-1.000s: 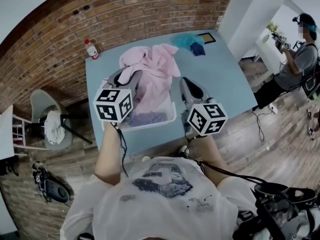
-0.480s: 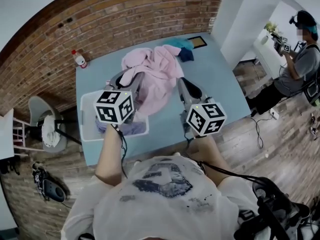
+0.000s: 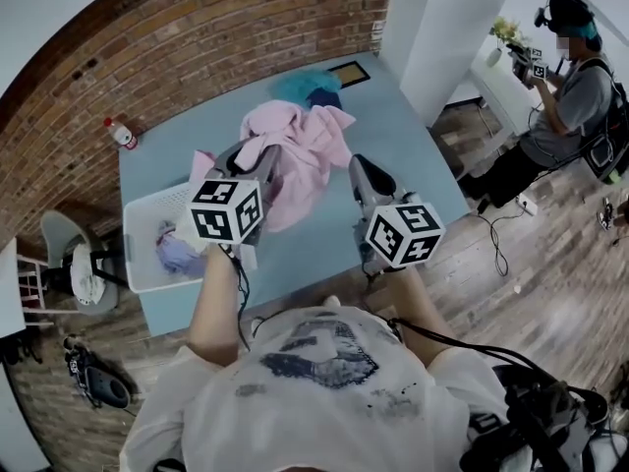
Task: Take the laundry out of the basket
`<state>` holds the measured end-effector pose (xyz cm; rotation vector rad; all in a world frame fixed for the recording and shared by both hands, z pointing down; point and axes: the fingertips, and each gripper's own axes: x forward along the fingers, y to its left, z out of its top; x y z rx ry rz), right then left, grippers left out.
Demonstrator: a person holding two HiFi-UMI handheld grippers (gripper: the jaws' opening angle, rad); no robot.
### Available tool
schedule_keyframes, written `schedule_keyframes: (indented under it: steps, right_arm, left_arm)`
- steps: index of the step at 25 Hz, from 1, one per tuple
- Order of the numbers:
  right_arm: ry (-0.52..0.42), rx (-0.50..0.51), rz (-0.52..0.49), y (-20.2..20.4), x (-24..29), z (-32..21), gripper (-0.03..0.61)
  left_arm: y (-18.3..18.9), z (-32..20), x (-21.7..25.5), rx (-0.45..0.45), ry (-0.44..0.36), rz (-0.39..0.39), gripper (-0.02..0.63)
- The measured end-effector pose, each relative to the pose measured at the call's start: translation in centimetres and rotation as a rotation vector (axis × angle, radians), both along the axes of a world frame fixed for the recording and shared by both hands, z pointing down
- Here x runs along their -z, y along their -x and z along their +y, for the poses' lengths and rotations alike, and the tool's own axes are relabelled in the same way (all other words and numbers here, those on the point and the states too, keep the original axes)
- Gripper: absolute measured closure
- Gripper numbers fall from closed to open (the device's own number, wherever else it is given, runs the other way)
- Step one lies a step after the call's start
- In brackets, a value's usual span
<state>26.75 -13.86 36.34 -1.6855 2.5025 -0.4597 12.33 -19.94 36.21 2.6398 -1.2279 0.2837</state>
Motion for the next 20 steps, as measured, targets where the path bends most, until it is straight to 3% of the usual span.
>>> schedule_keyframes:
  steps: [9,20]
  right_arm:
    - [0.048,-0.039,-0.028,-5.6,-2.3,0.4,0.581]
    - [0.068,-0.048,-0.033,-6.4,-3.4,0.3,0.581]
  left_arm:
    - [-5.0,-0.1,-2.2,-0.011,0.012,-0.066,0.522]
    - [-6.5,-0.6,-3.0,-0.031,0.024,-0.070,0.522]
